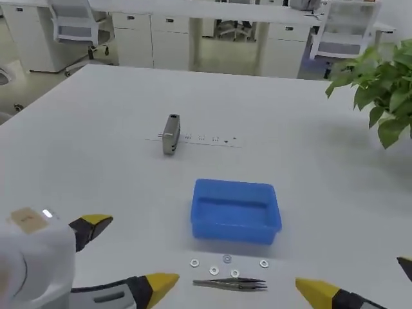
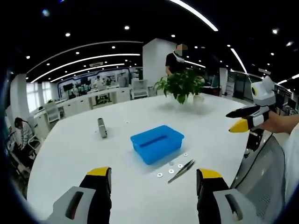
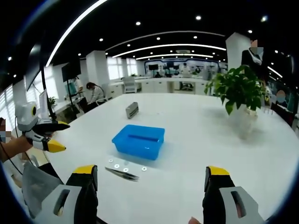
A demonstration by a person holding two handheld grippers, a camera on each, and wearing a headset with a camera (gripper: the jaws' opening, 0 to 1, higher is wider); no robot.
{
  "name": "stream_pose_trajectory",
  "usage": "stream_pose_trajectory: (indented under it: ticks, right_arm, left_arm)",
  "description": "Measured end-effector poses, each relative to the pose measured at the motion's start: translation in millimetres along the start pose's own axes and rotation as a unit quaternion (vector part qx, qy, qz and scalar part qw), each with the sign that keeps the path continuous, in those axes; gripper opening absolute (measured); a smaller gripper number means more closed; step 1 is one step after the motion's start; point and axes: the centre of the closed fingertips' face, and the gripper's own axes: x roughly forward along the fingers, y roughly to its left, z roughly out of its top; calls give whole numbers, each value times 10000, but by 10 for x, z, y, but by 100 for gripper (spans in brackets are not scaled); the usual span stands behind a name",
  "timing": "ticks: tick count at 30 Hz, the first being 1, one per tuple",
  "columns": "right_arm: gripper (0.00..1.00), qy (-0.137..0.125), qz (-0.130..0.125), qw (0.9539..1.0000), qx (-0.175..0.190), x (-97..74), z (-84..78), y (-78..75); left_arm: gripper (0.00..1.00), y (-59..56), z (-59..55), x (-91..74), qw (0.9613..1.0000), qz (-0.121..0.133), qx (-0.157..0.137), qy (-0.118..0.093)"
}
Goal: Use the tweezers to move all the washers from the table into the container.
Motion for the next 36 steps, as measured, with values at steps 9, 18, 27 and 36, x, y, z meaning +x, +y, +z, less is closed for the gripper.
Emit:
stream_pose_trajectory:
  ticks: [9,18,27,36]
  right_arm:
    - [91,192,-17,9998,-27,45,-114,-38]
    - [90,400,124,9991,-24,79,-252,29]
    - [87,439,274,9986,-108,139,-304,76]
    - [87,544,538,9970,-136,216,-311,138]
  left_arm:
    - [61,-144,-115,200,9962,-645,407,419]
    - [32,-277,-376,532,9857,-1203,705,946]
    - [17,-409,-693,884,9722,-1502,1134,1391]
    - [12,-460,-852,1084,9638,-1586,1385,1633]
